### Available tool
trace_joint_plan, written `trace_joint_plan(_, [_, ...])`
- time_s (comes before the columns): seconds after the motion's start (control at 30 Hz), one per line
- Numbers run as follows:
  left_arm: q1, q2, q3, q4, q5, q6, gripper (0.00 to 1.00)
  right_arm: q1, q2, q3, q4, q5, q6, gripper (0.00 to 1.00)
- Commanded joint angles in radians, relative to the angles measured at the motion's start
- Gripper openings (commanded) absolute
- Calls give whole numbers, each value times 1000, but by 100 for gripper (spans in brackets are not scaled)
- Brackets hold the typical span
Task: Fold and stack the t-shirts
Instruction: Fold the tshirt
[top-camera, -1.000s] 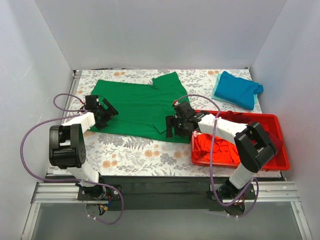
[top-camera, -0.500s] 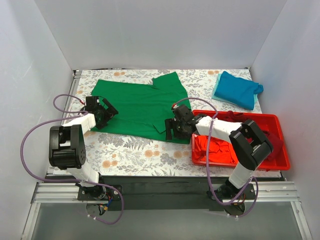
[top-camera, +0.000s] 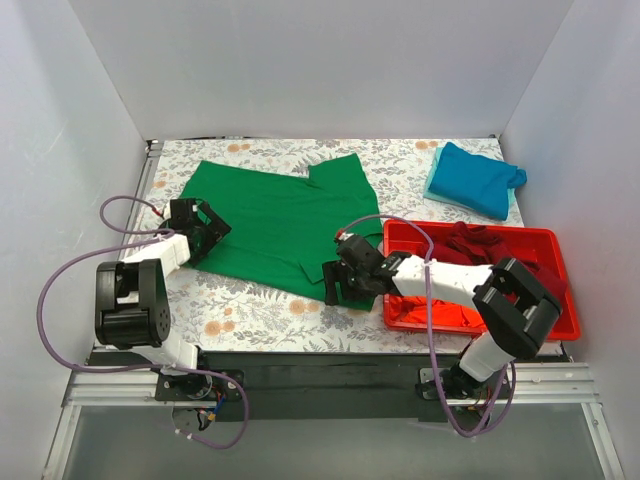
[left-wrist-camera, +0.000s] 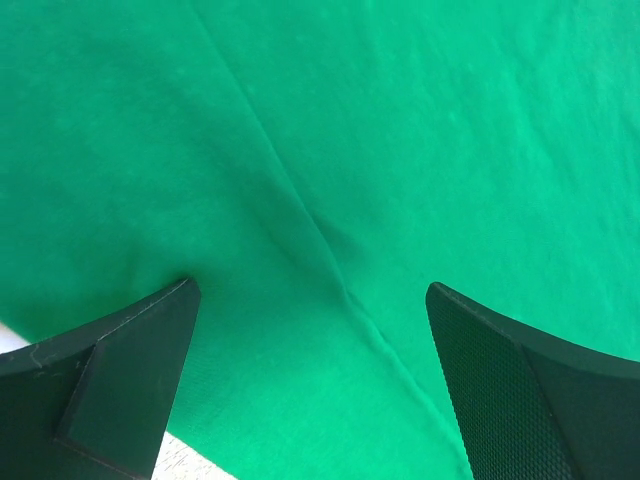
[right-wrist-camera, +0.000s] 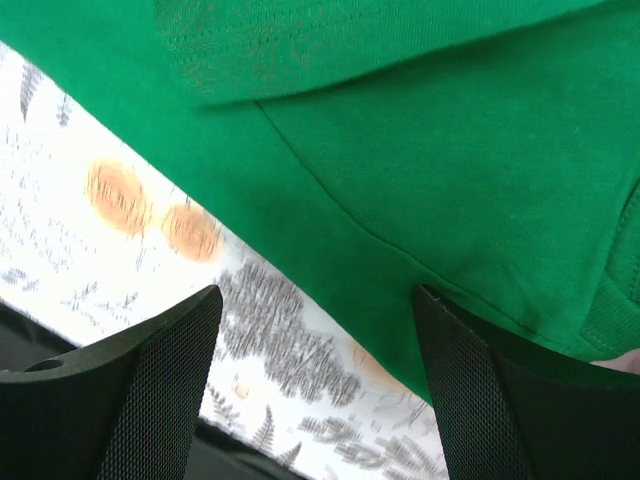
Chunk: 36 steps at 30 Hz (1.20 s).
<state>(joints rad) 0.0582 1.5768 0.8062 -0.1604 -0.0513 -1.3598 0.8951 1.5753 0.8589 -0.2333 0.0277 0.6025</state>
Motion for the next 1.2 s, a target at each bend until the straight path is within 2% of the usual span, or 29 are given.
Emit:
trace_joint_plan(0.0, [25, -38, -56, -162, -96, 2, 98, 41, -30, -84, -120, 8, 85, 84])
trace_joint_plan(0.2, [32, -139, -78, -209, -119, 1, 98, 99, -109, -103, -142, 18, 125, 84])
trace_joint_plan(0.37, [32, -228, 5, -263, -113, 70, 98, 125, -155, 5, -213, 55, 106, 84])
trace_joint_plan(0.53, [32, -255, 103, -300, -101, 183, 98, 143, -147, 136, -259, 83, 79, 81])
trace_joint_plan(0.9, [32, -147, 60, -176, -42, 263, 98, 146, 115, 400, -290, 109, 5, 69])
trace_joint_plan(1.17, [34, -147, 53, -162, 1, 257, 98, 146, 229, 422, -297, 150, 5, 63])
